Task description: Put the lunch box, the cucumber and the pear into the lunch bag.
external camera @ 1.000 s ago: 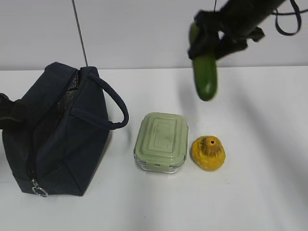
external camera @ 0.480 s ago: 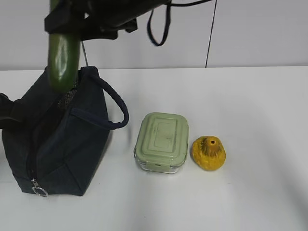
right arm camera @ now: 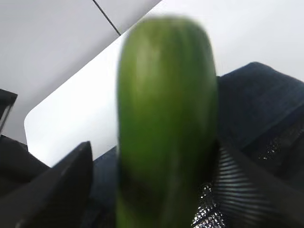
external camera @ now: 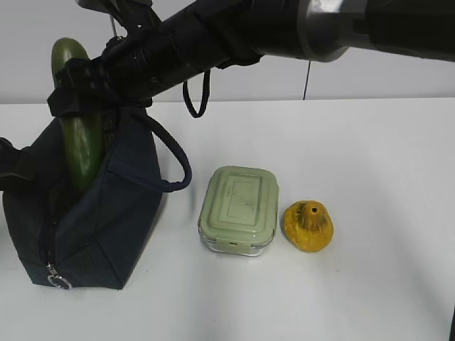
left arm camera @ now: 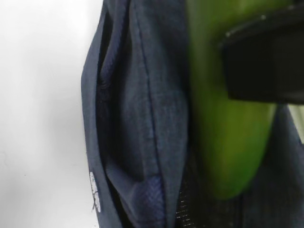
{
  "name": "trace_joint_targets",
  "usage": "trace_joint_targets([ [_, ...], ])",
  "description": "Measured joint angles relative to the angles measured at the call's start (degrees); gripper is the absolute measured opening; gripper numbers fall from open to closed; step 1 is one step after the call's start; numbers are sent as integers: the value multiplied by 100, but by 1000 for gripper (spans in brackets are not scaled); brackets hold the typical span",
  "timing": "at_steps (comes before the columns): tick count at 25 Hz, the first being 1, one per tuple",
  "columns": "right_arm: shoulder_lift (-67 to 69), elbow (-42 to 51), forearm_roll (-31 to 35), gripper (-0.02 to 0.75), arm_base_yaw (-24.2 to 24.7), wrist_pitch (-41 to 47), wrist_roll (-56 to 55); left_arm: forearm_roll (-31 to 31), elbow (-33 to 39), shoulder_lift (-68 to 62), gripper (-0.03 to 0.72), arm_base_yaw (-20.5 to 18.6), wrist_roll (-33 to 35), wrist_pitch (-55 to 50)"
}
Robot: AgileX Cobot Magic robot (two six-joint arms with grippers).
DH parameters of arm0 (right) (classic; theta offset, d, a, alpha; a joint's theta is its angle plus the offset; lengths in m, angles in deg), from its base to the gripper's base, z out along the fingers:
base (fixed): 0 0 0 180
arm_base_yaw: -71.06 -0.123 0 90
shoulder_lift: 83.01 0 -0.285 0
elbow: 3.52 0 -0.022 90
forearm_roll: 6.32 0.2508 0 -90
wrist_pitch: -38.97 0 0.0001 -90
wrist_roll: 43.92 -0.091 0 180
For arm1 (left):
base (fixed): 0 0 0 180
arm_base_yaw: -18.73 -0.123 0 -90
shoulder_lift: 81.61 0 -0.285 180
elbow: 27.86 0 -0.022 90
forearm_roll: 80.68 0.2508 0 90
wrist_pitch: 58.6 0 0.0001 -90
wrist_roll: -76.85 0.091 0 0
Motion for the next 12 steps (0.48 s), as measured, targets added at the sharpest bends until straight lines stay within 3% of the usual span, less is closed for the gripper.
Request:
trace_joint_targets([
  [2,0,0,0,626,0,-9,146,7,0,0,-15,0,0,0],
  [9,-170,0,-103,646,149,74,285,19,0,0,-15,0,0,-11],
  [12,-479,-22,-633,641,418,398,-118,71,0,0,-15,0,0,-41],
])
